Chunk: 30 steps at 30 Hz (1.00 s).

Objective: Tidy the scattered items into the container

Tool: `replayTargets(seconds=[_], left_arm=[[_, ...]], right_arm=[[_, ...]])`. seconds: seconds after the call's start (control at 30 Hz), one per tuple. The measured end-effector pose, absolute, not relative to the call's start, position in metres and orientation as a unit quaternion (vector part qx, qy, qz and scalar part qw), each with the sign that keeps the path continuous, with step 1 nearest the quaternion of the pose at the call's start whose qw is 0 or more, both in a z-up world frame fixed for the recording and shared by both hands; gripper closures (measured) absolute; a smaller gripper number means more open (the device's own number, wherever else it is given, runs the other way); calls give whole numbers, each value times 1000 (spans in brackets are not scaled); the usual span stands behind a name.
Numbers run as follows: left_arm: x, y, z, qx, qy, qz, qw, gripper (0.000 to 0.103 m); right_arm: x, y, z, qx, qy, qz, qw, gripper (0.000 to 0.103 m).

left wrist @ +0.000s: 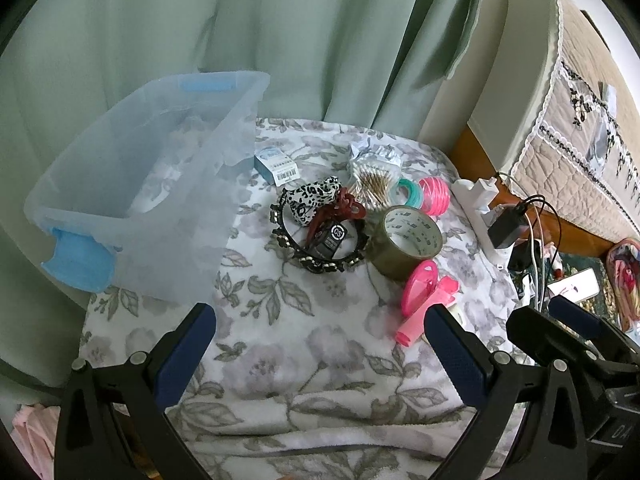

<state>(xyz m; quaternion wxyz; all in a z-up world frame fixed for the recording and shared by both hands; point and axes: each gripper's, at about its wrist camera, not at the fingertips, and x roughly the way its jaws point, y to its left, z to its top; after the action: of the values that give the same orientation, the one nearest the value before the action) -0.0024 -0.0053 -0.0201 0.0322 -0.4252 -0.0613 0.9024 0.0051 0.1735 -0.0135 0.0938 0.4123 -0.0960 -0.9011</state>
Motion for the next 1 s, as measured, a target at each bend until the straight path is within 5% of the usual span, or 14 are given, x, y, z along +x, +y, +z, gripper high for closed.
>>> replayTargets(seconds=[1.0], left_arm=[[-3,3,-10,-418,-53,906,34,0]], right_arm=[[7,178,-12,406,-101,-903,96,0]])
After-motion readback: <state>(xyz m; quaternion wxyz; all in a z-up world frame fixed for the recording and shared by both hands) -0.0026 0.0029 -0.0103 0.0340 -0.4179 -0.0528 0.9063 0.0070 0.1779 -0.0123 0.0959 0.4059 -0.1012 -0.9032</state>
